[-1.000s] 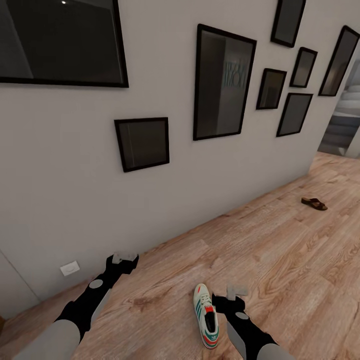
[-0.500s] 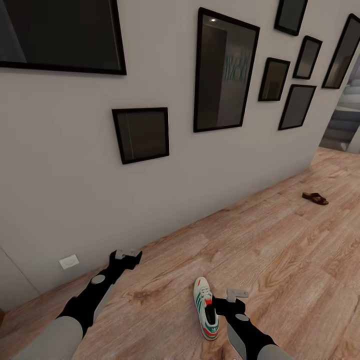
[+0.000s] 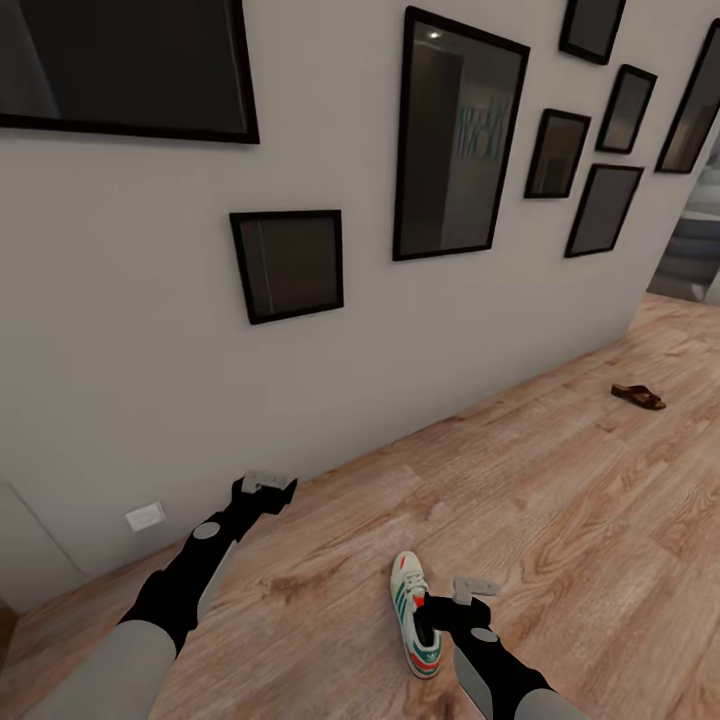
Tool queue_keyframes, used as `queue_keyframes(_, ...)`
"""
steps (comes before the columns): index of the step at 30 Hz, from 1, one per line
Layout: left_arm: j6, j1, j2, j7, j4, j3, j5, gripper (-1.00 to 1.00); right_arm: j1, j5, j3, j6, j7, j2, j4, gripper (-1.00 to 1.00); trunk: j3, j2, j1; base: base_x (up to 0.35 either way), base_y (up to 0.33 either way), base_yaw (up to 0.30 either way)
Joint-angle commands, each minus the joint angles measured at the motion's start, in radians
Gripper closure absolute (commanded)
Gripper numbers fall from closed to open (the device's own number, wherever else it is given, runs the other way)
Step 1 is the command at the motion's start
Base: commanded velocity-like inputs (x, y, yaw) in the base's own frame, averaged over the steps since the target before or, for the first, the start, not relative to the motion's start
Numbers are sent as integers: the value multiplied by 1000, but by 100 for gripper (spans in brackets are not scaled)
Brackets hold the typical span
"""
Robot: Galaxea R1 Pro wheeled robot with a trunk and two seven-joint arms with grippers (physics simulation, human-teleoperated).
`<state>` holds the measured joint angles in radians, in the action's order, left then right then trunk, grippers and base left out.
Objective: Pick up the two gym shoes and the two sandals from the corridor floor and place them onto the hallstand (shoe rack) in the corridor, making sure they are on the rack and not on the floor. Arrange them so the two gym shoes are next to each other and the two sandals are next to each other.
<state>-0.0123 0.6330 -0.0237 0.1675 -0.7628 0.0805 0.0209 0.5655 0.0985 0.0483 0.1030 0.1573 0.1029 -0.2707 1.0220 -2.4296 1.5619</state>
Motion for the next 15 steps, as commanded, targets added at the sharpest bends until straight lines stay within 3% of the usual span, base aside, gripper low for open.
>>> queue_keyframes(1,-2,0,-1,1,-1,2,2,-100,0,10,5,4,4,0,1,-100,1,0,0,0,0,234)
queue_keyframes(5,-4,0,-2,1,-2,2,2,-100,0,10,5,4,4,0,1,-100,2,0,0,0,0,180)
queue_keyframes(9,-3,0,-3,2,-3,2,2,-100,0,10,5,4,4,-1,1,-100,3,0,0,0,0,32)
queue_keyframes(15,-1,-1,-2,3,-4,2,3,-100,0,10,4,4,4,-2,1,-100,26,-42,23,0,0,9)
